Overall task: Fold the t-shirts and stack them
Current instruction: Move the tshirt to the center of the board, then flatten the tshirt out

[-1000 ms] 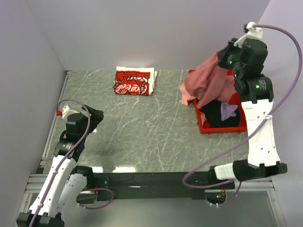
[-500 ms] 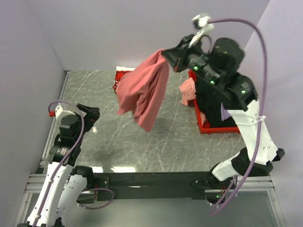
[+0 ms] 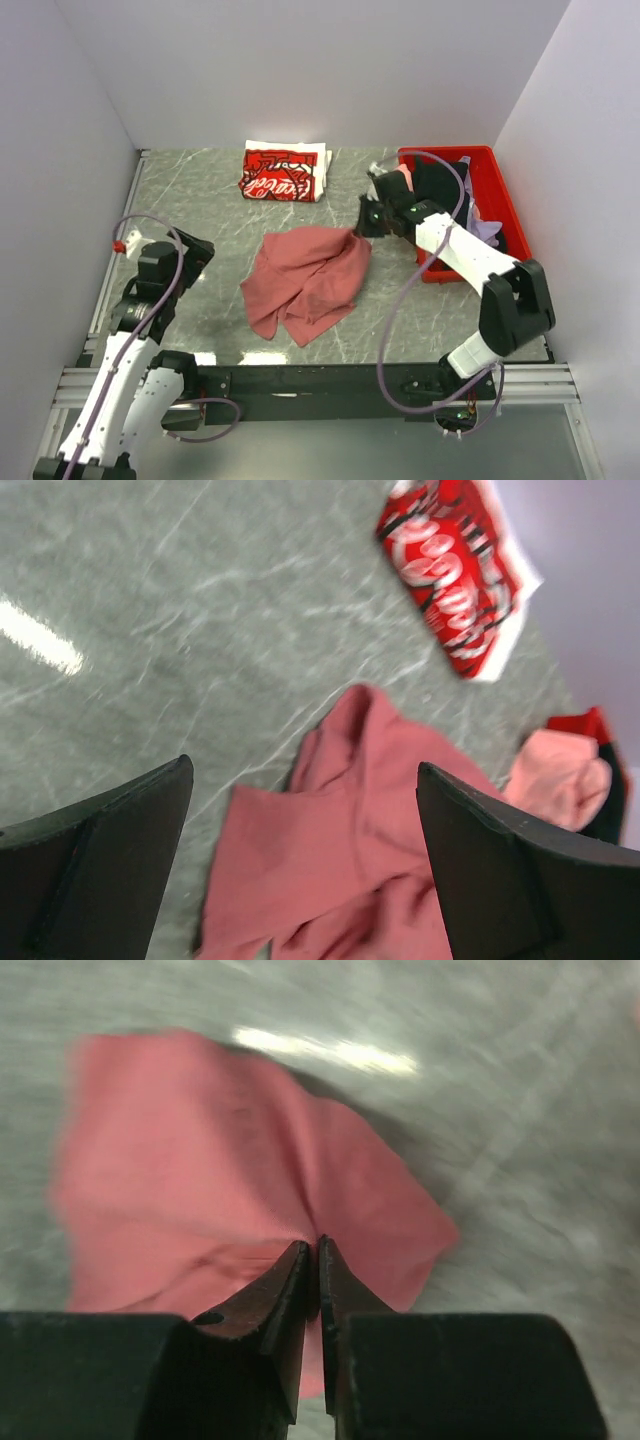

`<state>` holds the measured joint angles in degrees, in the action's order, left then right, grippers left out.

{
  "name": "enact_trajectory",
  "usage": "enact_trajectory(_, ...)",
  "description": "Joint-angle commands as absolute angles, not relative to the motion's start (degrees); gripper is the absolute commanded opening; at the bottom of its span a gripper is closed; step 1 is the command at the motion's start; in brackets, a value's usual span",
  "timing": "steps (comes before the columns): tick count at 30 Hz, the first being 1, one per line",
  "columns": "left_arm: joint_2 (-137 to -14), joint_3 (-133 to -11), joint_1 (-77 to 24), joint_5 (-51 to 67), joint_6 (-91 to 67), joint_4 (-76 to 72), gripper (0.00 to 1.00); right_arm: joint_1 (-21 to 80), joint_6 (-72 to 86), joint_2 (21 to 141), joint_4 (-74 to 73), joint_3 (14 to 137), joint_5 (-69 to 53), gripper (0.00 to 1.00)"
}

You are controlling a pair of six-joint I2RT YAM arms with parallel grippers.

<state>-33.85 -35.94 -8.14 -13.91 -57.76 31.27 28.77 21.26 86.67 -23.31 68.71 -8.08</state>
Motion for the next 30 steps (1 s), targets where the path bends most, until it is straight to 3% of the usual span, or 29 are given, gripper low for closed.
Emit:
enact_trajectory(1, -37.35, -33.58, -8.17, -9.50, -56.87, 31.56, 1.00, 25.40, 24.87, 87.00, -18.27, 66.27, -9.24, 0.16)
enact_trajectory(5, -39.11, -29.10, -8.26, -0.81, -54.67, 26.65, 0.99, 25.05, 23.38, 89.64, -19.68, 66.62, -5.90, 0.22)
enact_trajectory(16, -43.15, -19.34, -9.22, 13.00, -54.58, 16.71, 0.91, 24.43, 24.87, 86.84, -18.19, 63.81, -1.67, 0.62)
enact_trajectory(27, -47.46, -15.03, -15.46, 14.85, -57.30, 14.07, 0.81, 24.35, 25.23, 81.30, -18.37, 62.14, 1.06, 0.67)
enact_trajectory(30, -49.56, -13.45, -17.48, 16.08, -58.27, 10.21, 0.73, 24.35, 25.05, 80.95, -18.46, 61.53, 0.18, 0.67)
